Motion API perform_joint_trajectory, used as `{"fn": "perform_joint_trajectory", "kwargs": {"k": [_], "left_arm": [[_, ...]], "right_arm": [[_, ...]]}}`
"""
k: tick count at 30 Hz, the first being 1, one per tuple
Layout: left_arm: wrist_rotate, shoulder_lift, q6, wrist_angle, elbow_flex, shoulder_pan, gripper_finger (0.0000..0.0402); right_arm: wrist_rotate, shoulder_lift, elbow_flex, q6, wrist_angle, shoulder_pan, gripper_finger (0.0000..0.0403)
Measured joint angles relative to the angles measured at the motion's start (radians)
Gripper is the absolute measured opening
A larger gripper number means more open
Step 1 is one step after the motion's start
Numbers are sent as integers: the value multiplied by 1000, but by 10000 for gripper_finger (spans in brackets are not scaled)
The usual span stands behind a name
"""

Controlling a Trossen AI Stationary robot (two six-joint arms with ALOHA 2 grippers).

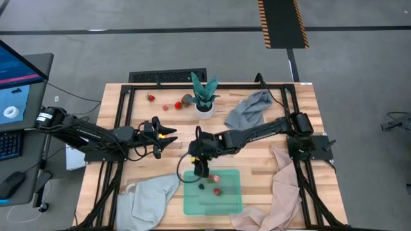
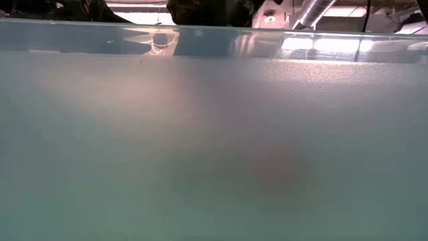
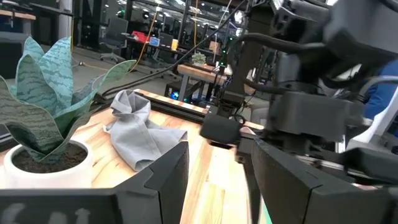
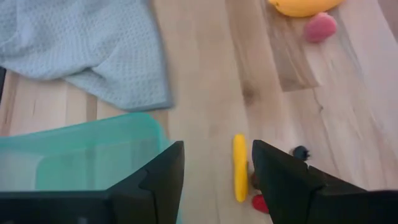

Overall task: Pick and placing Produce into tupperware
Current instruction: Put the red cherry into the green bin

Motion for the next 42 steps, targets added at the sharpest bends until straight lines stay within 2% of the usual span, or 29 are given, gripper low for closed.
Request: {"fn": "perform_joint_trajectory", "kwargs": {"k": [14,18,42], "left_arm": [[0,0,1,1,0,0,167],[1,0,1,1,0,0,167],[1,0,2,1,0,0,167]], "right_arm": [[-119,0,0,-51,-8,-81,191],[-181,0,-1,-53,-28,-102,187],[-208,0,-1,-77,-78,-130,175]]}}
